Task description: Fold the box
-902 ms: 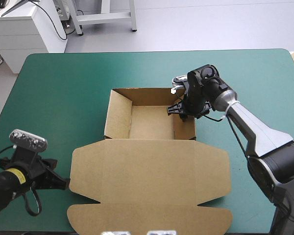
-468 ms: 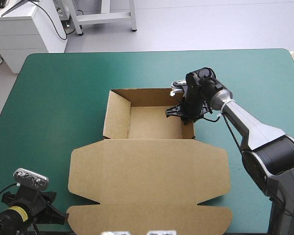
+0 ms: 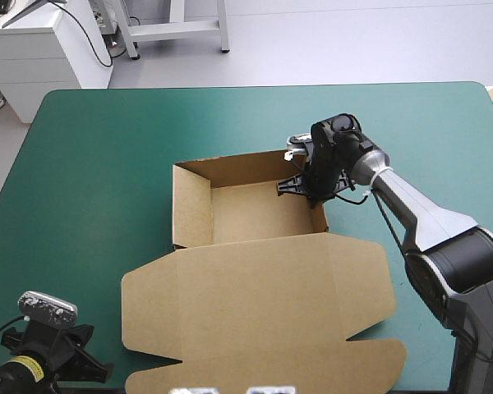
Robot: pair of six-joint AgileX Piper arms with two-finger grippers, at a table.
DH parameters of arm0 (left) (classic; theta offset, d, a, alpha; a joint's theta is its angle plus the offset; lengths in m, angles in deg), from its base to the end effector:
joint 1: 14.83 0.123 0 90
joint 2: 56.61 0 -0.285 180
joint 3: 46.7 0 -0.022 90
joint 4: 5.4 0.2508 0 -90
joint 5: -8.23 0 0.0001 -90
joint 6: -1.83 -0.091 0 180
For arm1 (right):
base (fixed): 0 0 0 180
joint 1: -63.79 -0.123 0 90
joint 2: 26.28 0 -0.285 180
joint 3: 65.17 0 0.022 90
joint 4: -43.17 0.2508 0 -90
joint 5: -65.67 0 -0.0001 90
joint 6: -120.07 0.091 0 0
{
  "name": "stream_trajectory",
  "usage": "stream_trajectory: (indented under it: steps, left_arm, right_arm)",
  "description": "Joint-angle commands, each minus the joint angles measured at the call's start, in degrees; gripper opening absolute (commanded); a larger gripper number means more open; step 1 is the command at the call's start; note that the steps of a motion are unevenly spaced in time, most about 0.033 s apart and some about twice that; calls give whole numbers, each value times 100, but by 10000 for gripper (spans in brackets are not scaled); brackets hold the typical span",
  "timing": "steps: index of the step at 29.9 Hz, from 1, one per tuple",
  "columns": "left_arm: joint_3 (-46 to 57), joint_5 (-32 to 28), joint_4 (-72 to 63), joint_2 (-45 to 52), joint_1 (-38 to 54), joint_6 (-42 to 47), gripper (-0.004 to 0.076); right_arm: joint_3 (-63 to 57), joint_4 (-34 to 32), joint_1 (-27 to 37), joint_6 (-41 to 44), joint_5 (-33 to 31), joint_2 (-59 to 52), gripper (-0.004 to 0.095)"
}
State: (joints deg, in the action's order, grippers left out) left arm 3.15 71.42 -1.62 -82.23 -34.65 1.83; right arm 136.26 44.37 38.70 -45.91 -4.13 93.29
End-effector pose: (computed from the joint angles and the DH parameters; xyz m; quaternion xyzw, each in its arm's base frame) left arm 0.0397 -0.0086 0.2622 0.1644 0.9206 -0.0284 0.3532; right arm 0.3714 0.1759 0.2682 -0.0934 0.9900 0.0447 0.0956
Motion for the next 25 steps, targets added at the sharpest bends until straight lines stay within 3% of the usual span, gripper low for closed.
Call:
stream_trajectory:
  steps: [1,5,18,25]
  left_arm:
    - [-135,-318,-12,-66,-34,0,-8]
    - [-135,-318,-12,-66,-34,0,-8]
    - [-135,-318,-12,-66,-34,0,-8]
    - [-135,-318,-85,-66,-34,0,-8]
  right_arm:
    - [165,-22,231,-86,-154,-298,-21]
    - [165,170,945,-237,-154,-499,-21]
    - [165,241,4149,-940,-154,-955,-21]
    - [165,-309,5188,-1039,-154,-955,-21]
